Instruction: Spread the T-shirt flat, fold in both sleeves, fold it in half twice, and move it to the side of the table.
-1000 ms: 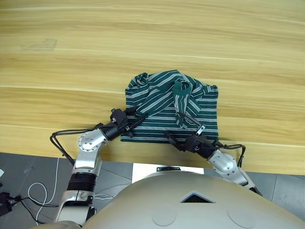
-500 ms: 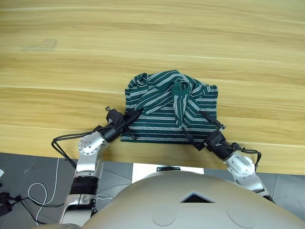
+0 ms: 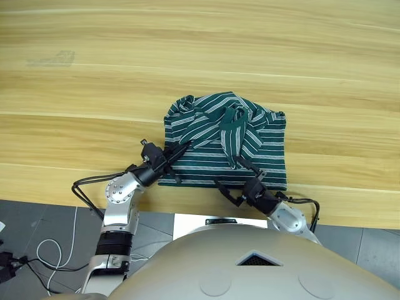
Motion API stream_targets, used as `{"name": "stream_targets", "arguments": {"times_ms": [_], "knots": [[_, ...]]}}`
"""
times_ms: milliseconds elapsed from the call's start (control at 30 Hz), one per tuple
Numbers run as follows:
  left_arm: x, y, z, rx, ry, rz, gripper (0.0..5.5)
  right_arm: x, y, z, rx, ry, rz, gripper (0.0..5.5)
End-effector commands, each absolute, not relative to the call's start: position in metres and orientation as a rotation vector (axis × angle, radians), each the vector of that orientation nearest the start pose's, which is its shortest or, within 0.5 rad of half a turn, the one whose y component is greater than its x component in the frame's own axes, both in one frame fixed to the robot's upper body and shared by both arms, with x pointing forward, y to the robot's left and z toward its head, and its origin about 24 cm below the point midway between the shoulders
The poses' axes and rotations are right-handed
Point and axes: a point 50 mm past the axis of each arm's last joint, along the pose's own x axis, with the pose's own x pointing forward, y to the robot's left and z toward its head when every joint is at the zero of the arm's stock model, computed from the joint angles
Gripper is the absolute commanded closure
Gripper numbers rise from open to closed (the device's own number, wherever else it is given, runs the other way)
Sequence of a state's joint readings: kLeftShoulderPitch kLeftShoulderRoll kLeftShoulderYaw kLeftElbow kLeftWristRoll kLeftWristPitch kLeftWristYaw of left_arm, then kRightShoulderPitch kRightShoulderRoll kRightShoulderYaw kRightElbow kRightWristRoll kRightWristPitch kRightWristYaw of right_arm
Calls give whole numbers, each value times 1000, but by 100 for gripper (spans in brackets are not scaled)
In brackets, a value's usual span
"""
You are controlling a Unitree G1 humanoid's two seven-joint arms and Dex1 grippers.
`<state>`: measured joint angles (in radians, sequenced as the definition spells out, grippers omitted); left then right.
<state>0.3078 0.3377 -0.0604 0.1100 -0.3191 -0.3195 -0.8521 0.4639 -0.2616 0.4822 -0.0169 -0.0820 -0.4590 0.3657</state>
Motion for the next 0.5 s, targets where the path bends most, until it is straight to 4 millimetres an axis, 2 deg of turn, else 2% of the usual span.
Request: {"name": "stream_targets", "arguments": {"times_ms": [33, 200, 500], "knots": [[159, 187, -3, -20, 99, -791, 550, 115, -87, -18, -107, 67, 774, 177], [155, 187, -4, -27, 98, -781, 550, 127, -101, -15, -130, 46, 692, 275], [155, 187, -1, -31, 86, -771, 550, 130, -104, -16, -139, 45, 670, 427]]}}
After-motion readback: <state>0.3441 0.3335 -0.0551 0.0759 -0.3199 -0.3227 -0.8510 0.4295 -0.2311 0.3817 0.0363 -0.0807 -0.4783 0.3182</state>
